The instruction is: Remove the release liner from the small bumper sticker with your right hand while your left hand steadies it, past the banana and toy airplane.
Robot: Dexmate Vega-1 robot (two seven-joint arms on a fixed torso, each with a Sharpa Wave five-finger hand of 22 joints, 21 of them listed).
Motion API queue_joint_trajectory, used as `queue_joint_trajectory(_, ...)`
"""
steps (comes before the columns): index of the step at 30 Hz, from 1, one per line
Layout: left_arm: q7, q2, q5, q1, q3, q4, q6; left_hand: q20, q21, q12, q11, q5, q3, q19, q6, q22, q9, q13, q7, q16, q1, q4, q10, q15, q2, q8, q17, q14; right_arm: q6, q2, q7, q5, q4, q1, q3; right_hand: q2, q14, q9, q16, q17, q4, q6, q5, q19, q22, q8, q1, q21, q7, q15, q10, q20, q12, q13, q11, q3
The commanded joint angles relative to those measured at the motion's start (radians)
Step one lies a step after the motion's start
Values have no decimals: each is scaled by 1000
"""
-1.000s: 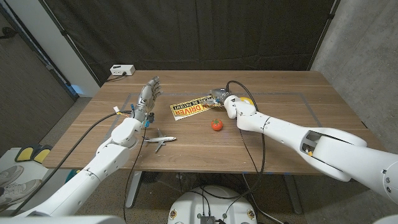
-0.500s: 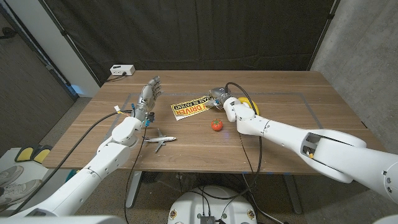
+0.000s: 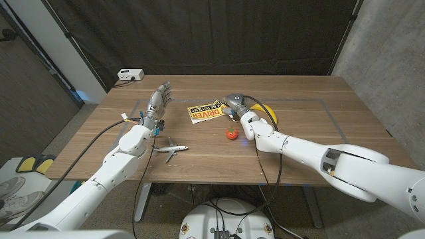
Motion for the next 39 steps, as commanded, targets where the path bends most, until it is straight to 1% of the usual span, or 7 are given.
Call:
queue_joint_trajectory(1,-12,6,-5,-5,2,-4,7,9,-3,-6,1,2,-4,-7,0,1,5,1,-8,-3,-9,-2,-3,4,9,0,2,-1,110,-5,-220,28,19,-41,63,23,42,1,17,13,1,37,-6,25,2,12,16,17,1,-153,35,-1,13,3,4,12)
queue_joint_trajectory(15,-27,13,-13,-9,5,-11,18,10,-6,-9,0,2,-8,-11,-1,1,5,1,-10,-4,-10,-4,-7,5,3,-1,2,-2,389,-13,-364,263,-25,-124,257,28,59,-1,-8,7,23,62,-18,17,0,4,-4,30,18,-142,69,7,17,-5,19,2)
queue_joint_trajectory(24,-74,41,-14,-13,13,-11,25,8,-11,-10,-6,1,-10,-12,0,0,5,1,-16,-6,-1,-19,-8,0,-10,0,0,-3,497,9,-404,388,-37,-191,349,32,94,-1,15,26,31,88,-28,34,-1,6,-12,46,33,-132,98,19,27,-4,33,-10)
queue_joint_trajectory(28,-84,71,7,-17,19,-22,45,5,-23,-9,-13,-3,4,-9,23,-4,5,1,-13,-7,64,-94,-1,-6,-33,14,-3,1,508,9,-393,428,-66,-219,379,34,100,-1,22,34,31,90,-31,39,0,4,-11,51,37,-129,100,22,27,-3,32,-13)
queue_joint_trajectory(31,-83,79,21,-18,21,-22,41,7,-31,2,-12,-5,20,1,57,-1,7,3,-11,4,139,-178,30,-15,-46,25,-2,32,528,13,-392,457,-79,-237,401,36,101,-1,24,38,32,89,-34,42,0,1,-11,55,41,-124,103,25,27,-3,36,-14)
queue_joint_trajectory(34,-86,95,45,-19,27,-24,44,2,-33,13,-7,-5,26,9,68,3,9,9,-15,18,180,-225,56,-30,-54,26,2,77,560,15,-379,495,-92,-255,425,36,105,-1,27,41,34,90,-36,43,0,-1,-13,57,43,-122,102,27,26,-2,37,-17)
queue_joint_trajectory(39,-111,120,55,-21,37,-31,60,7,-34,17,-8,-4,29,15,68,5,10,14,-18,25,204,-251,63,-36,-55,24,6,99,637,24,-359,558,-93,-278,463,38,107,-1,29,46,35,90,-39,43,0,-4,-13,61,44,-119,101,28,25,-1,39,-19)
